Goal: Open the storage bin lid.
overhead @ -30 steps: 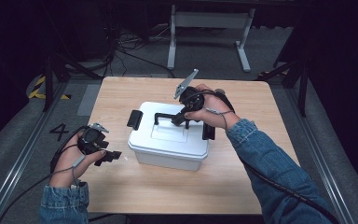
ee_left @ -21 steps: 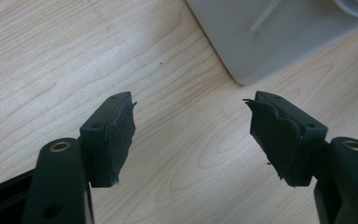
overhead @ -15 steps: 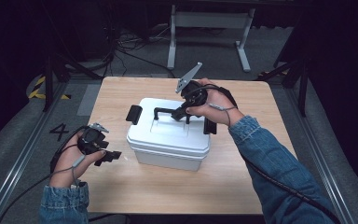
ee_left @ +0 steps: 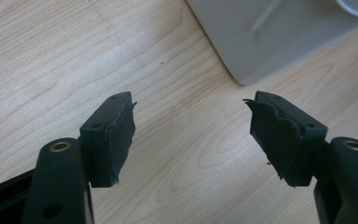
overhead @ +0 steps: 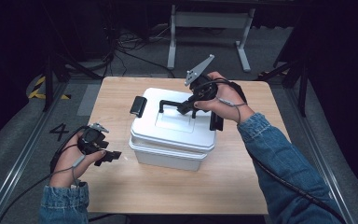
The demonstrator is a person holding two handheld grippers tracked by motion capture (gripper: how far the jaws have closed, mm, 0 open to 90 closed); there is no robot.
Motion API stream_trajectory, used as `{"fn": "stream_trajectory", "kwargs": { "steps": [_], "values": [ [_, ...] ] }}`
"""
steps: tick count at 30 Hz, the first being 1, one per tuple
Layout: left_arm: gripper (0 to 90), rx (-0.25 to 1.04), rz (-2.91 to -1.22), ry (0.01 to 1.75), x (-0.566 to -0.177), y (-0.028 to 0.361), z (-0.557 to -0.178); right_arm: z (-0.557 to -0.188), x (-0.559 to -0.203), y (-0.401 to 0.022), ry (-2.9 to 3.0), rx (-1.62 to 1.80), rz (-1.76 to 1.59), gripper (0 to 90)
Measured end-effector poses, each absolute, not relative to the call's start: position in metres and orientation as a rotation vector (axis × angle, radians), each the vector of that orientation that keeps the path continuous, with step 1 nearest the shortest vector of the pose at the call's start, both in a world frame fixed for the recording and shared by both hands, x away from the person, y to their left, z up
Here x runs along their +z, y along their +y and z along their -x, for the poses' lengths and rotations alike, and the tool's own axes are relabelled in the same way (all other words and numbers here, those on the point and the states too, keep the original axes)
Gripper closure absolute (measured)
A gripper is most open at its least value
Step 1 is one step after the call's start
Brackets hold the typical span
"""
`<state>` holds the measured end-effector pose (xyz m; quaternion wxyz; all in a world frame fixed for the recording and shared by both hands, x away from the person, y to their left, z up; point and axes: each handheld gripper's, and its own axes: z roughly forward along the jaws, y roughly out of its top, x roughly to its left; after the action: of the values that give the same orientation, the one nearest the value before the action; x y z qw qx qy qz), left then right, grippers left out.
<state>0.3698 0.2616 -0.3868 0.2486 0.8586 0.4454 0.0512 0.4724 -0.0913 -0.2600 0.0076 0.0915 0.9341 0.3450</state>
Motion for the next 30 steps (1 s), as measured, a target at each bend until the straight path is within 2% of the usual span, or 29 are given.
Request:
{"fn": "stream_trajectory", "kwargs": {
  "steps": [30],
  "values": [
    [31.3, 0.126, -2.344, 1.223, -0.39, 0.261, -0.371, -0.477, -0.232, -0.195, 2.757, 1.149, -0.498, 84.3]
  ]
}}
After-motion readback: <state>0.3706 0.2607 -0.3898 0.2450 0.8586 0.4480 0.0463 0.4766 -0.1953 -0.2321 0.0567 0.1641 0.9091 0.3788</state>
